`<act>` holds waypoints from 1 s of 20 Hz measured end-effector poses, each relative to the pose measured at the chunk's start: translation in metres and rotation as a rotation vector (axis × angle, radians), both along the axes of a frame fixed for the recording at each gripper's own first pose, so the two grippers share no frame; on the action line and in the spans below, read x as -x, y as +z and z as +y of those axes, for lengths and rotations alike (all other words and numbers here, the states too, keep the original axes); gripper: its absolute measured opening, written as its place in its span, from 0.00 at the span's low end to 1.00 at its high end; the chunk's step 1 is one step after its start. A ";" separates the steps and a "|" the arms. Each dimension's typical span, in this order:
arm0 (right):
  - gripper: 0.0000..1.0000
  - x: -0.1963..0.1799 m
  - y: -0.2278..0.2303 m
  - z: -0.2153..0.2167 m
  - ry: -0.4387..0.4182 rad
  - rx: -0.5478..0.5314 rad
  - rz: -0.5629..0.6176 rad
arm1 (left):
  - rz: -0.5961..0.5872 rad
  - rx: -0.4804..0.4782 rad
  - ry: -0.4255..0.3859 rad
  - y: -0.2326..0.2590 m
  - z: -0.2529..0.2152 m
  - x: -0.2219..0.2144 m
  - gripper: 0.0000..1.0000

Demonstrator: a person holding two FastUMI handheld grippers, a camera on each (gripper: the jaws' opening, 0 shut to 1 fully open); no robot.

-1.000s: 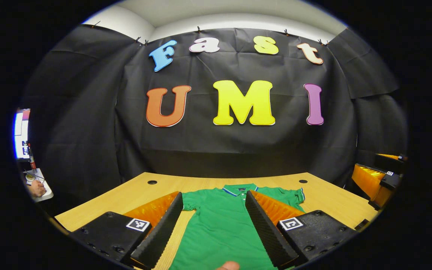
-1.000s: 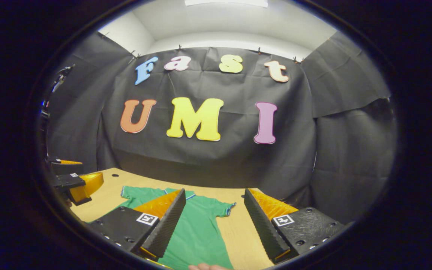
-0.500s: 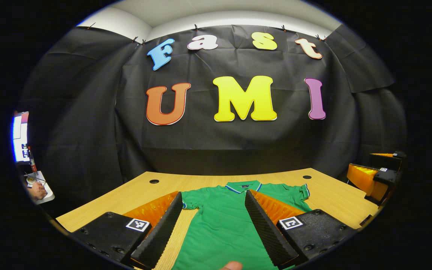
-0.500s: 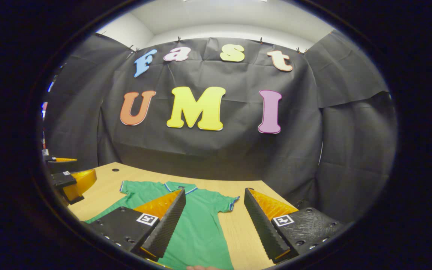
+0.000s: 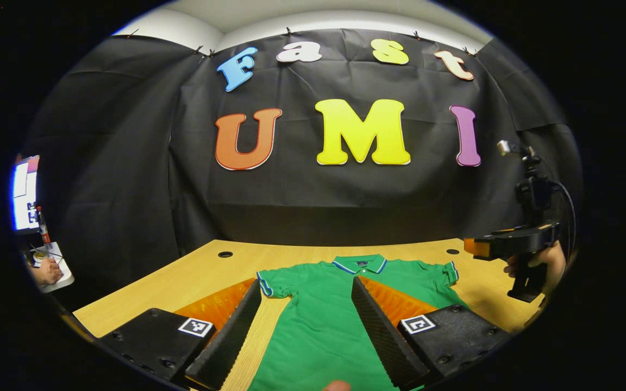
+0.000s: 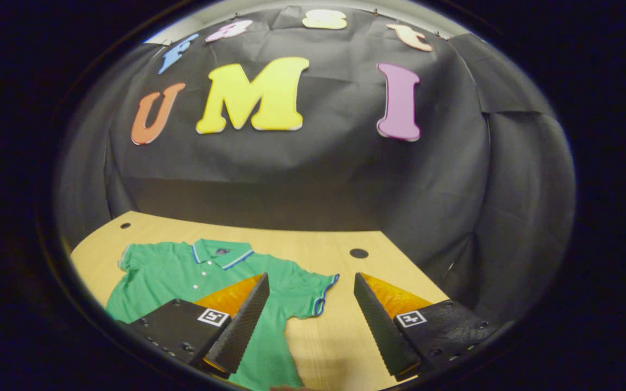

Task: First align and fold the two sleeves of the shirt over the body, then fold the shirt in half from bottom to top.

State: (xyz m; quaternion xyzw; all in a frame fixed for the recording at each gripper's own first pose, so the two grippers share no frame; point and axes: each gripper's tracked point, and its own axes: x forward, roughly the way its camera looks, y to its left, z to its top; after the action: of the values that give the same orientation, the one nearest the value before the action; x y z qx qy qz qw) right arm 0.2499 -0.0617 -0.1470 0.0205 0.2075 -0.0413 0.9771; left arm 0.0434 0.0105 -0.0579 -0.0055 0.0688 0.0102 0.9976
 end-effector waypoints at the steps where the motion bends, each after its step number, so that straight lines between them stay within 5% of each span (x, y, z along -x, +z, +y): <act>1: 0.95 -0.014 -0.015 -0.002 -0.006 0.003 0.041 | 0.010 -0.005 0.005 -0.003 0.001 -0.001 1.00; 12: 0.90 -0.092 -0.115 -0.017 -0.092 -0.117 0.278 | 0.093 -0.004 0.022 -0.038 0.005 -0.021 1.00; 14: 0.72 -0.093 -0.121 -0.016 -0.094 -0.167 0.304 | 0.104 -0.007 0.017 -0.042 0.003 -0.023 1.00; 16: 0.44 -0.095 -0.124 -0.012 -0.085 -0.217 0.317 | 0.108 -0.008 0.012 -0.045 0.001 -0.023 1.00; 20: 0.03 -0.100 -0.123 -0.020 -0.070 -0.210 0.307 | 0.099 -0.016 0.016 -0.042 0.002 -0.023 1.00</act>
State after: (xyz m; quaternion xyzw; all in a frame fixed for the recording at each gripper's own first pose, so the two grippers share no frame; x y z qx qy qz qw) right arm 0.3498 -0.0819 -0.2703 0.1231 0.3564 -0.0558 0.9245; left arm 0.0664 0.0125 -0.1003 0.0025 0.1179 0.0191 0.9928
